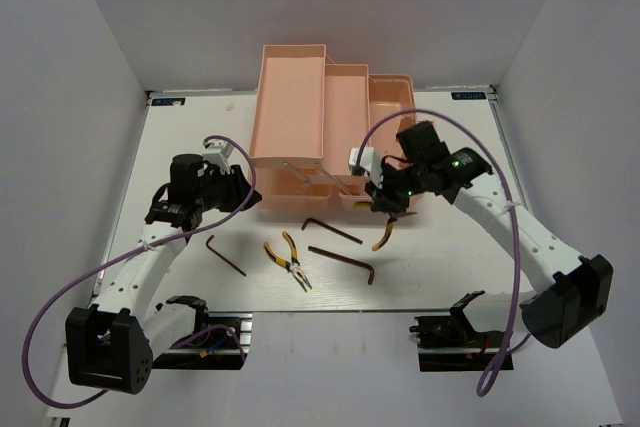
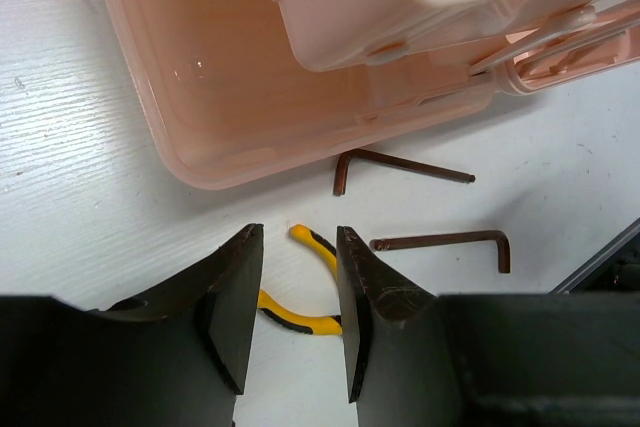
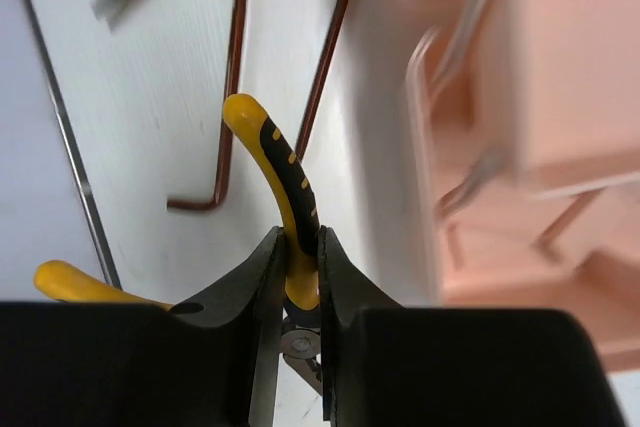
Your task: Sort the tools into containers
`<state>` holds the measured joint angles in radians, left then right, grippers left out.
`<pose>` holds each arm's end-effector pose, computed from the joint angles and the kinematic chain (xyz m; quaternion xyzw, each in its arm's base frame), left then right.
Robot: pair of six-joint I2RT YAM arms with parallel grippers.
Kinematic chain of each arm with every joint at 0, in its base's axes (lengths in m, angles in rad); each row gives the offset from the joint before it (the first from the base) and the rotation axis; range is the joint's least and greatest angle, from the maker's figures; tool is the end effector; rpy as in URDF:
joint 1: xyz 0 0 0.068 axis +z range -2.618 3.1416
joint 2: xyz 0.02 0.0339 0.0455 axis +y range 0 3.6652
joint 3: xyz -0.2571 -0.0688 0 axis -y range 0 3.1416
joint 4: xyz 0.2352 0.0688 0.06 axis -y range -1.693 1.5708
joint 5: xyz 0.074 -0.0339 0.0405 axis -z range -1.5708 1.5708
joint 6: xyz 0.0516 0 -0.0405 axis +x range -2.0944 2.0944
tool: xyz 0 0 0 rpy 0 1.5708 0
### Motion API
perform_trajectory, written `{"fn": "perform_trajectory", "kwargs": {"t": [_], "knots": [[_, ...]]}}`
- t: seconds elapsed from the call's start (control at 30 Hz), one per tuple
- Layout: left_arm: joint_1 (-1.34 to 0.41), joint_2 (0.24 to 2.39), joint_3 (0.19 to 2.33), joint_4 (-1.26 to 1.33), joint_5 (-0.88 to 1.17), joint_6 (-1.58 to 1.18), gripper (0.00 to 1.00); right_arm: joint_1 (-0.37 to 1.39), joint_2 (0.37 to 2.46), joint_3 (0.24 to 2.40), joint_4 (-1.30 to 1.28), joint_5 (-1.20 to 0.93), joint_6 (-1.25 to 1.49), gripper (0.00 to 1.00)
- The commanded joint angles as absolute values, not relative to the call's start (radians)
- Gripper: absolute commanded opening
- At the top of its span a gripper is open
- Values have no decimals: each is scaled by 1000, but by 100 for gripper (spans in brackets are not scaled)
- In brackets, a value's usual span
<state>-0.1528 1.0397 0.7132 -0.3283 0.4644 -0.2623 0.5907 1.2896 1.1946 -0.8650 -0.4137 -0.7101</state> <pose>0.2209 -0.0574 0.2434 0.0538 0.8771 -0.2906 0.3785 0.2027 0.1609 0.2986 -0.6143 0.7054 0.1780 0.3054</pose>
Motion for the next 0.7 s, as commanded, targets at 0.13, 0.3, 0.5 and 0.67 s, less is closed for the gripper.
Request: {"fn": "perform_trajectory", "kwargs": {"t": [0.13,0.3,0.5,0.67], "knots": [[-155,1032,707,-313,500,-245,46,584,1394,1535,-831,-598,-487,0],[-155,1042,707,-295,518,-245,46,565,1540,1736,-582,-405,-122,0],[-155,1042,698,-295,518,-236,46,520,1765,1982,-494,-14,244,0],[-155,1031,687,-322,476,-268,45,439,1868,2019,-483,25,412,0]]}}
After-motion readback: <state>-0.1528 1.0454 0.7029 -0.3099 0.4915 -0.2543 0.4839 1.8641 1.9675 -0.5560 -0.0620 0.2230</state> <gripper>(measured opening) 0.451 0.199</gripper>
